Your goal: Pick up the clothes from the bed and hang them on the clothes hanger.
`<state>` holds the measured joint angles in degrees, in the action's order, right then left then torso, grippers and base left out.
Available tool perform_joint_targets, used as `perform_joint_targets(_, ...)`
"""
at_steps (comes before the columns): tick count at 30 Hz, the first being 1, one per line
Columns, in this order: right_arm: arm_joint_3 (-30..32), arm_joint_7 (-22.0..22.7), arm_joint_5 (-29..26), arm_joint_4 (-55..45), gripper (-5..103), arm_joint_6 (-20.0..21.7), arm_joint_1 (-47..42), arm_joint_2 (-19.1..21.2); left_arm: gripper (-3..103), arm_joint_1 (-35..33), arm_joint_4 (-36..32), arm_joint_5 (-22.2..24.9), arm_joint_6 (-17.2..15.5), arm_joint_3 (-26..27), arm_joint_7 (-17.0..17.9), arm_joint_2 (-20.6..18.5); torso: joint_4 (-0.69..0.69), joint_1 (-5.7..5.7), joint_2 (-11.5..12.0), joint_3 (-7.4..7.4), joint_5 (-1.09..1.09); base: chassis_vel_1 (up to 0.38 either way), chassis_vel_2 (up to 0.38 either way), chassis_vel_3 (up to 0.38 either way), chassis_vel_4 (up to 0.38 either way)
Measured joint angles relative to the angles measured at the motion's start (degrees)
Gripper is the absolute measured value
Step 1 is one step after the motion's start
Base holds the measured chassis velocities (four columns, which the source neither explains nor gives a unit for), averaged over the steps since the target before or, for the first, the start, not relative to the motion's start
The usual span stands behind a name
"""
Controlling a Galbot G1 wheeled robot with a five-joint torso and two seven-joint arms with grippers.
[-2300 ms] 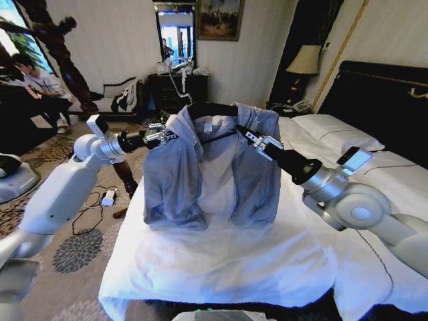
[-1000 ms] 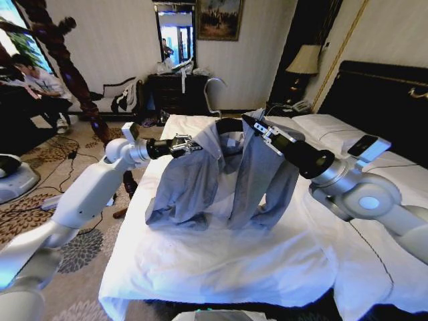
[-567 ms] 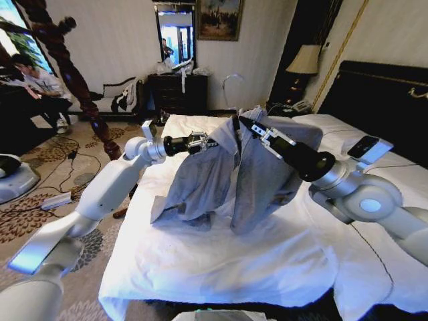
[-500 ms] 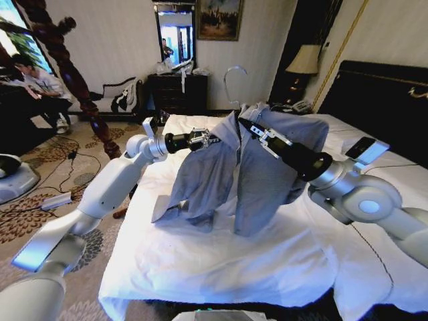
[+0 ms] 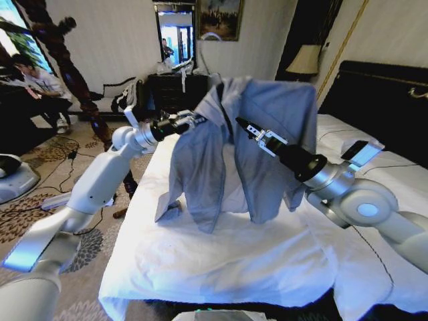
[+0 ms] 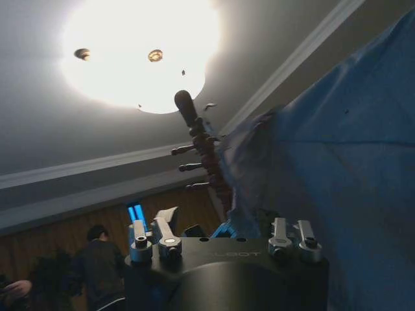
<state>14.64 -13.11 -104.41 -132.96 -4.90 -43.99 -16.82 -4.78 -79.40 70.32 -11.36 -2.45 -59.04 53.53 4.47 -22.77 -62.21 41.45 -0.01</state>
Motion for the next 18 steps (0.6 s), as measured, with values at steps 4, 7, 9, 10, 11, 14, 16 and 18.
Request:
perform_joint_targets(4, -0.2, -0.8, 1.1, 0.3, 76, -0.6, -0.2, -0.9, 16, 0.2, 0.4, 1.5, 0.0, 0.6, 5.5, -3.1, 0.00, 0.00, 0.0, 0.00, -0.01, 0.000, 0.000, 0.000, 0.000)
perform_joint_targets(7, -0.3, -0.8, 1.5, 0.6, 86, -0.8, -0.2, -1.5, 16, 0.8, 0.3, 1.9, -0.1, 0.6, 8.9, -6.3, -0.01, 0.00, 0.0, 0.00, -0.01, 0.000, 0.000, 0.000, 0.000)
perform_joint_targets(9, -0.3, -0.8, 1.9, 0.9, 96, -0.8, -0.4, -1.8, 16, 2.3, 0.6, 2.0, -0.5, -0.3, 11.8, -9.9, -0.06, 0.00, 0.0, 0.00, -0.02, 0.000, 0.000, 0.000, 0.000)
perform_joint_targets(10, -0.3, -0.8, 2.1, 0.9, 96, -0.9, -0.6, -1.9, 16, 3.2, 1.1, 2.0, -0.6, -0.8, 12.3, -10.9, -0.06, 0.00, 0.0, 0.00, -0.03, 0.000, 0.000, 0.000, 0.000)
perform_joint_targets(11, -0.3, -0.8, 2.2, 0.9, 100, -0.9, -0.7, -2.1, 16, 4.7, 1.9, 2.0, -0.7, -1.6, 12.8, -12.2, -0.05, 0.00, 0.0, 0.00, -0.03, 0.000, 0.000, 0.000, 0.000)
perform_joint_targets(14, -0.2, -0.7, 2.3, 0.8, 100, -0.9, -0.7, -2.5, 16, 7.7, 3.4, 2.3, -1.2, -3.1, 14.3, -13.8, 0.00, 0.00, 0.0, 0.00, -0.02, 0.000, 0.000, 0.000, 0.000)
perform_joint_targets(16, 0.0, -0.7, 2.6, 0.7, 100, -0.9, -0.7, -3.0, 16, 11.2, 5.0, 3.3, -2.7, -4.9, 18.9, -15.2, 0.01, 0.00, 0.0, 0.00, 0.02, 0.000, 0.000, 0.000, 0.000)
perform_joint_targets(18, 0.0, -0.7, 2.8, 0.7, 100, -0.9, -0.7, -3.2, 16, 12.3, 5.5, 3.7, -3.2, -5.5, 20.9, -15.6, 0.01, 0.00, 0.0, -0.01, 0.02, 0.000, 0.000, 0.000, 0.000)
